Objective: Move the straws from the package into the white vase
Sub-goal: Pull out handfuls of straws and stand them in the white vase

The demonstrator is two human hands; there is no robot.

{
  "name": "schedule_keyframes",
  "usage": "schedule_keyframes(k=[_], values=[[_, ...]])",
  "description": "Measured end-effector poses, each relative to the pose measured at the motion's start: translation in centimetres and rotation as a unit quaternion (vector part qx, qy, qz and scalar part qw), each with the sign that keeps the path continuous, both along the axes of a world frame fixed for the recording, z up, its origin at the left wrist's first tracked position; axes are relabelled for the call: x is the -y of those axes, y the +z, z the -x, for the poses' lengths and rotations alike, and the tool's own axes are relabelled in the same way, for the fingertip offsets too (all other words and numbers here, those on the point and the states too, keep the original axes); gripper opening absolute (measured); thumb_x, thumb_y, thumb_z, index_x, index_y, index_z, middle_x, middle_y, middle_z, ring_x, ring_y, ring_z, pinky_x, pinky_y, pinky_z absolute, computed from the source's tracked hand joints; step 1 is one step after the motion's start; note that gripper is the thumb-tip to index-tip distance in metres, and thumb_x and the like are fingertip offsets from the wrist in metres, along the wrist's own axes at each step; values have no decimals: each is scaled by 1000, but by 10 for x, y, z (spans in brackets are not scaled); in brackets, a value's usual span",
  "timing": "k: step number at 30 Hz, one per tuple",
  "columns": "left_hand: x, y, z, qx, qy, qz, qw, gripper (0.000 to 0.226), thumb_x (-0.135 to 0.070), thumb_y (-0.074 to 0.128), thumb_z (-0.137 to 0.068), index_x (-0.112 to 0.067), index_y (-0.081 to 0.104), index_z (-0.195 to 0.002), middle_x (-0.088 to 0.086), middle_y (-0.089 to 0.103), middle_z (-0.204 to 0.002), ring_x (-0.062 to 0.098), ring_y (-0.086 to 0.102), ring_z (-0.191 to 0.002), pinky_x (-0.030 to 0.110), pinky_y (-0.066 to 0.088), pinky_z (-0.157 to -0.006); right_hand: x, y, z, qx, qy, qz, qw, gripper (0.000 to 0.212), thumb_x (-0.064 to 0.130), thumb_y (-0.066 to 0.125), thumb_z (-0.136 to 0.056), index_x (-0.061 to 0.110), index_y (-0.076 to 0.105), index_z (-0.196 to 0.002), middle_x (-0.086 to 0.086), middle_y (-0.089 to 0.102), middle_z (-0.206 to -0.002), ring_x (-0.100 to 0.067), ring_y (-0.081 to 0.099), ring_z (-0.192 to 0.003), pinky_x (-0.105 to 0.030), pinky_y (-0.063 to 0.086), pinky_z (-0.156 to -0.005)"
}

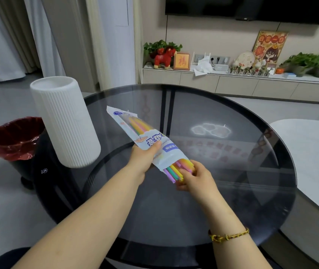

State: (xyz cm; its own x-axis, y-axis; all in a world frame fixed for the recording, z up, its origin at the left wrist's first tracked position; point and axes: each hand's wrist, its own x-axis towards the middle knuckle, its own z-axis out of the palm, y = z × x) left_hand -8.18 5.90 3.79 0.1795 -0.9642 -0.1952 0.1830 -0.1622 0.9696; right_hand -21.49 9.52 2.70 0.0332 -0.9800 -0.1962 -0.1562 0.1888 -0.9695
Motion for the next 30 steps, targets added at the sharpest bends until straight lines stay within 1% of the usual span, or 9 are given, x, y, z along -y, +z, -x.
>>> schedule_keyframes(k=[5,8,10,12,14,16,19,25,30], values=[[-15,-5,-16,95,-41,10,995,33,-30,44,-91,-19,47,-123,1,58,-124,15,57,-106,30,46,-88,5,-1,2,-60,-20,22,998,32,4,46,-90,8,46,-121,-8,56,-91,-16,54,-54,-14,48,-42],[-33,-16,-27,243,4,5,970,52,-32,54,-85,-23,33,-132,-3,42,-136,15,45,-117,35,40,-97,7,-5,3,-108,-22,41,993,45,-3,44,-85,12,39,-128,1,51,-88,-15,53,-57,-13,46,-42],[-45,-25,-31,348,6,79,934,72,-25,62,-79,-26,21,-138,-9,25,-143,14,23,-132,36,27,-109,7,-5,3,-108,-2,33,994,53,-4,46,-83,13,33,-131,8,46,-81,-15,55,-66,-19,51,-53],[-52,-31,-32,445,-102,169,874,84,-20,64,-74,-31,13,-139,-24,6,-140,-7,-2,-131,25,6,-110,5,-3,6,-67,25,2,997,59,-6,49,-81,12,30,-133,8,48,-83,-16,58,-78,-27,56,-69],[-48,-34,-29,531,-211,194,797,85,-21,60,-73,-34,8,-139,-27,-3,-135,-26,-24,-115,20,-8,-107,5,1,11,22,50,-47,997,52,-7,48,-81,14,34,-126,3,55,-84,-10,63,-74,-22,56,-65],[-43,-36,-26,571,-227,201,763,81,-30,58,-76,-34,6,-139,-21,1,-145,-23,-27,-115,18,-14,-106,5,7,14,112,70,-94,987,33,-6,46,-84,12,40,-112,-5,61,-81,-7,66,-56,-16,56,-53],[-38,-38,-24,602,-209,213,741,75,-40,52,-82,-33,5,-140,-12,1,-154,-3,-11,-136,18,-15,-106,11,13,12,99,69,-124,985,24,9,54,-87,-3,49,-107,-13,60,-78,-10,61,-45,-18,57,-50],[-38,-44,-25,601,-192,214,746,74,-43,52,-83,-35,5,-140,-12,2,-154,2,-5,-138,18,-9,-108,15,18,1,-42,132,-102,985,19,21,49,-91,12,52,-74,-4,51,-60,-9,48,-42,-16,46,-38],[-35,-44,-27,576,-202,172,773,91,-58,59,-71,-38,2,-139,-14,-1,-153,4,-6,-138,26,-2,-112,12,12,0,-1,109,-90,990,15,19,44,-94,9,51,-85,-4,51,-57,-3,44,-33,-13,39,-37]])
